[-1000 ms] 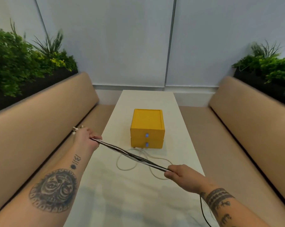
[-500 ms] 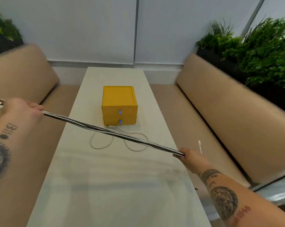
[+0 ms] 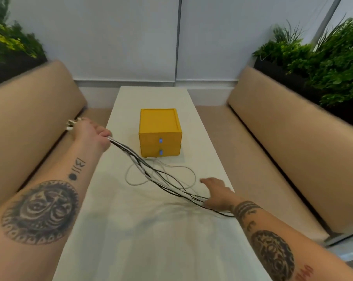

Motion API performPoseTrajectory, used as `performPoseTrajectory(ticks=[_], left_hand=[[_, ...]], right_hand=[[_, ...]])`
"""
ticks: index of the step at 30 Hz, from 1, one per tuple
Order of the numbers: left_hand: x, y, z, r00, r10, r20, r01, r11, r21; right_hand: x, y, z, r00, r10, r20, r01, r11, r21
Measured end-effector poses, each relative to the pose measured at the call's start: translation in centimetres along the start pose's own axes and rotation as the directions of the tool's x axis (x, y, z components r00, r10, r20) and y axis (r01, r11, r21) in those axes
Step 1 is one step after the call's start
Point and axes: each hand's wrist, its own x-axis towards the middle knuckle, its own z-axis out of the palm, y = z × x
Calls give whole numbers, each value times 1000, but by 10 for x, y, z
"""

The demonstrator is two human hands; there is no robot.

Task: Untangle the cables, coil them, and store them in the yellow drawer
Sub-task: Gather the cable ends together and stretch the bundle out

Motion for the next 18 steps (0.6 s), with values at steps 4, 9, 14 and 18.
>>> performPoseTrajectory(ticks=[4,9,14,18], left_hand=[[-19,-21,15,990,-109,87,106,994,32],[-41,-36,18,956,-183,230,178,983,43],[-24,-11,-18,981,-116,158,105,991,77],[-19,-6,-50,996,-80,28,79,996,30]], right_hand=[[2,-104,-18,945,-271,-185,317,901,296],[7,-163,-29,889,-294,-350,417,836,357],[10,-106,8,957,-227,-179,271,921,279],[16,-58,30,975,-192,-114,211,959,189]])
